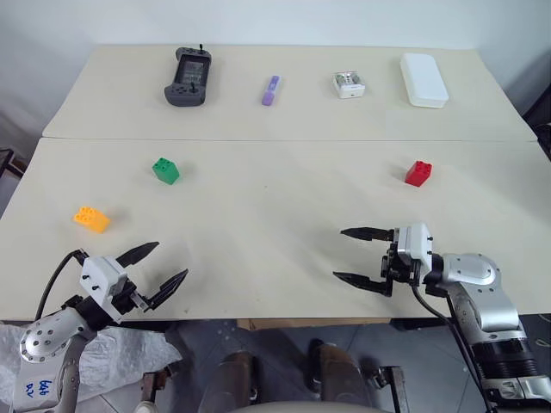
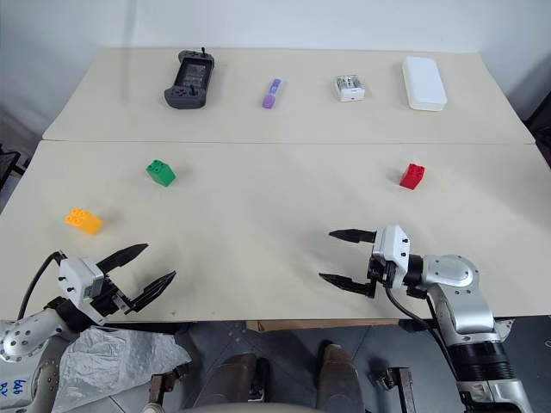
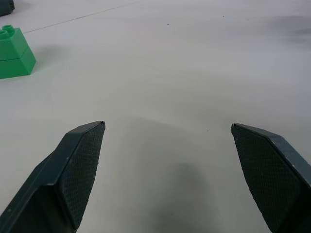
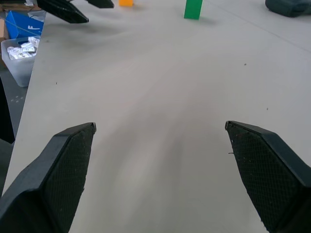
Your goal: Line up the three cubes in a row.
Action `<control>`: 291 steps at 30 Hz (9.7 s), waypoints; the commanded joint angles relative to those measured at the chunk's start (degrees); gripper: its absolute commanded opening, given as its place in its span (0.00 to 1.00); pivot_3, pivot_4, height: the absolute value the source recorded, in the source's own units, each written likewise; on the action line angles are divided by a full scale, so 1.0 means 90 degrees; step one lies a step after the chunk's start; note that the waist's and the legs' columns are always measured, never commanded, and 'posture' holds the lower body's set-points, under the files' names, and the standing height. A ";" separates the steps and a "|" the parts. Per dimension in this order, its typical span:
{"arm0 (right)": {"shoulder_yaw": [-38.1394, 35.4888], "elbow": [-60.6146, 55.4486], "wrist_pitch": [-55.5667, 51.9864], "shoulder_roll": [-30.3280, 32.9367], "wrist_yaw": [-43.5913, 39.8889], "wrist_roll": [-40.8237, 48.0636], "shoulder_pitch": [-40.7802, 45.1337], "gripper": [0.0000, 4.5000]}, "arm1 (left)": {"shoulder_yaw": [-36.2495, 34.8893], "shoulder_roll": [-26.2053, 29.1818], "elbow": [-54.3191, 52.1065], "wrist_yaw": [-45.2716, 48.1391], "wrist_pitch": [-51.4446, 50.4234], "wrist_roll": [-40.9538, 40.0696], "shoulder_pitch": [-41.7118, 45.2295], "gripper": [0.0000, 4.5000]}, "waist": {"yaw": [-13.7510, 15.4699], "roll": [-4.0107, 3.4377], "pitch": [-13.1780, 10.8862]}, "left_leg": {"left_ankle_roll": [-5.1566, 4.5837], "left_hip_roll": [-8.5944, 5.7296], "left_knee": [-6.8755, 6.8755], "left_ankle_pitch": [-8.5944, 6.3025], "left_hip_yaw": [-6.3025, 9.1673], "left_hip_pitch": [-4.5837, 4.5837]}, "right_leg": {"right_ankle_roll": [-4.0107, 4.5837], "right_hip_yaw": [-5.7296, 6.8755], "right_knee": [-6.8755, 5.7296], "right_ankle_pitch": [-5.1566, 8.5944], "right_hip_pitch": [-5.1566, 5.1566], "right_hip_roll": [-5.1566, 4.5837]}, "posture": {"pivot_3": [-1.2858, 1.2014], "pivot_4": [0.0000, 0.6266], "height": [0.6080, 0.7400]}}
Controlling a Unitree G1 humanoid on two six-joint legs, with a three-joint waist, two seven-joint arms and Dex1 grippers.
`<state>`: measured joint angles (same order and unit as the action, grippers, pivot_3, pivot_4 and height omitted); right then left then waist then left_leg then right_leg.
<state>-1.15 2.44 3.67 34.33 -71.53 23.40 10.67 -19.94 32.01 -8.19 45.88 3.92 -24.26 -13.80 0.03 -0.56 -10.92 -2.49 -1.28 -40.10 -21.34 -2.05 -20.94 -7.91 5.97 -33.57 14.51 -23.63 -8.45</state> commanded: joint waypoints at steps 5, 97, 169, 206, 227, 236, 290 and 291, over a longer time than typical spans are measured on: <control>-0.0555 -0.0306 -0.0156 0.0031 0.0435 0.0352 -0.0189 1.00 | -0.0018 0.0194 -0.0356 0.0343 -0.0476 -0.0597 0.0193 0.97 | 0.0016 0.0000 0.0000 | 0.0000 0.0001 -0.0002 0.0000 0.0001 0.0000 | 0.0000 0.0001 -0.0003 0.0000 0.0001 0.0000 | 0.52 0.24 1.00; 0.0724 0.6434 0.2021 -0.0648 -0.2330 -0.0870 0.5377 1.00 | 0.0909 -0.0109 -0.0581 0.0973 -0.0567 -0.0479 0.1127 1.00 | -0.0199 -0.0033 0.0004 | 0.0003 0.0001 0.0002 -0.0001 0.0001 0.0021 | 0.0003 0.0001 -0.0006 0.0002 0.0014 0.0000 | 0.52 0.24 1.00; -0.1289 0.0116 0.0083 -0.0374 0.0084 0.1326 0.0527 1.00 | 0.1186 0.0201 0.4582 0.0642 -0.1291 0.0572 0.6240 0.34 | 0.0017 -0.0013 0.0003 | -0.0002 -0.0001 -0.0003 -0.0015 -0.0034 0.0038 | 0.0005 0.0067 -0.0019 0.0001 0.0018 0.0001 | 0.52 0.24 1.00; -0.1875 -0.1104 -0.0578 0.0344 -0.0058 0.1550 -0.1452 1.00 | 0.3255 -0.1896 0.8213 0.3124 0.1758 0.2571 0.8463 0.34 | 0.0171 0.0001 -0.0004 | -0.0027 -0.0002 -0.0025 -0.0013 -0.0111 0.0022 | -0.0015 0.0071 -0.0008 -0.0010 0.0020 -0.0001 | 0.52 0.24 1.00; -0.0514 -0.0659 -0.0962 -0.0378 -0.0310 0.1440 0.0569 1.00 | 0.0223 -0.0828 0.0915 0.1203 0.0062 0.0232 0.2958 1.00 | -0.0010 0.0002 -0.0005 | -0.0019 0.0014 -0.0025 -0.0020 -0.0048 0.0039 | -0.0010 0.0040 -0.0020 -0.0008 0.0013 -0.0005 | 0.52 0.24 1.00; -0.0068 -0.0023 -0.0595 -0.0766 -0.0592 0.1085 0.1491 1.00 | -0.2234 -0.2194 -0.0706 -0.1844 0.0328 -0.0337 -0.0077 1.00 | 0.0151 0.0004 -0.0002 | -0.0018 0.0004 -0.0033 -0.0030 -0.0013 0.0040 | -0.0005 0.0042 -0.0005 -0.0009 0.0034 -0.0014 | 0.52 0.24 1.00; -0.0903 -0.1025 -0.0619 -0.0373 -0.0499 0.1712 -0.0088 1.00 | 0.2398 0.0083 0.6665 0.4362 0.1055 0.1285 0.6967 0.34 | 0.0119 0.0016 0.0010 | -0.0017 -0.0007 -0.0014 -0.0054 -0.0162 0.0066 | 0.0015 0.0142 -0.0021 0.0001 0.0021 0.0003 | 0.52 0.24 1.00; -0.0943 -0.1109 -0.0615 -0.0359 -0.0449 0.1715 -0.0174 1.00 | 0.2470 -0.0013 0.6997 0.4454 0.1247 0.1393 0.7166 0.34 | 0.0108 0.0016 0.0010 | -0.0017 -0.0005 -0.0014 -0.0054 -0.0164 0.0065 | 0.0015 0.0143 -0.0020 0.0001 0.0020 0.0004 | 0.52 0.24 1.00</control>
<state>-7.75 -4.86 -2.50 30.69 -76.37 37.73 10.01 1.91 31.52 51.14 83.98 11.69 -13.40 48.42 1.01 -0.41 -10.84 -2.64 -1.31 -40.21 -21.83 -3.56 -20.35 -7.78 7.25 -33.74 14.52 -23.48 -8.41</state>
